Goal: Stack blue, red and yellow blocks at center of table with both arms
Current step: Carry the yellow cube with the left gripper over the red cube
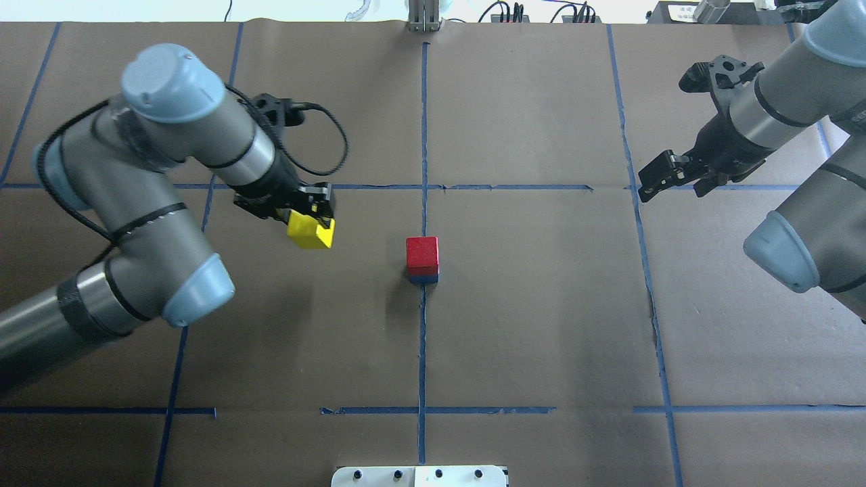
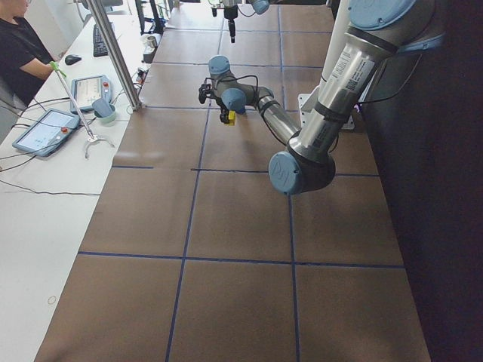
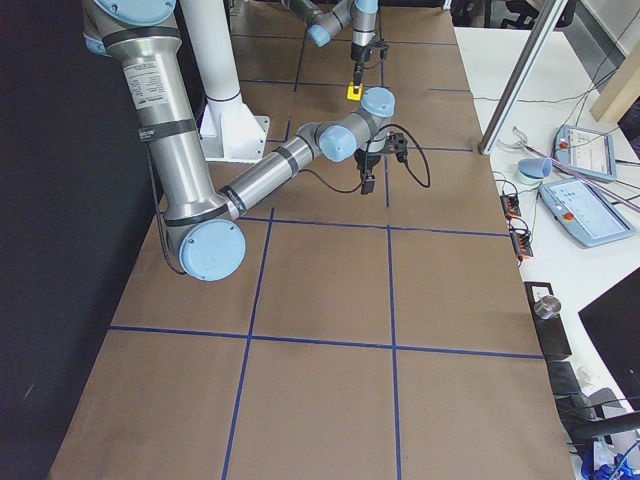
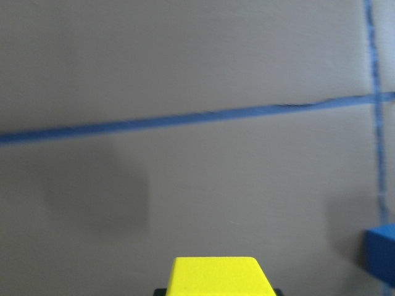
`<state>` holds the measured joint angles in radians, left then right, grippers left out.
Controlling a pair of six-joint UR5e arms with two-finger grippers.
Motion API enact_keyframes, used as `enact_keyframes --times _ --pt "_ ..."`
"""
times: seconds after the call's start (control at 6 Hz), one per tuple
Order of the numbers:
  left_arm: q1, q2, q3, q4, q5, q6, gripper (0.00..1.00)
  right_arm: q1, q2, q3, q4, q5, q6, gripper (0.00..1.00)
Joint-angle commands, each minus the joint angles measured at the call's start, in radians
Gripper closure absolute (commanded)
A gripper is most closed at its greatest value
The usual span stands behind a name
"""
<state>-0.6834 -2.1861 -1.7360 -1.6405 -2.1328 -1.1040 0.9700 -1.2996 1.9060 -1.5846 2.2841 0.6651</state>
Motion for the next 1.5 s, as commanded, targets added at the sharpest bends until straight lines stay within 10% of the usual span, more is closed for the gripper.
enact_keyframes --times 0.0,1.33 --pt "0.118 -0.188 -0.019 0.227 0.121 -0.111 0.98 0.03 -0.032 0.001 0.0 0.003 -0.075 0.0" --pt "0.189 -0.339 0.168 0.215 0.294 -0.157 0.96 0.072 -0.073 -0.001 0.0 0.0 -0.104 0.0"
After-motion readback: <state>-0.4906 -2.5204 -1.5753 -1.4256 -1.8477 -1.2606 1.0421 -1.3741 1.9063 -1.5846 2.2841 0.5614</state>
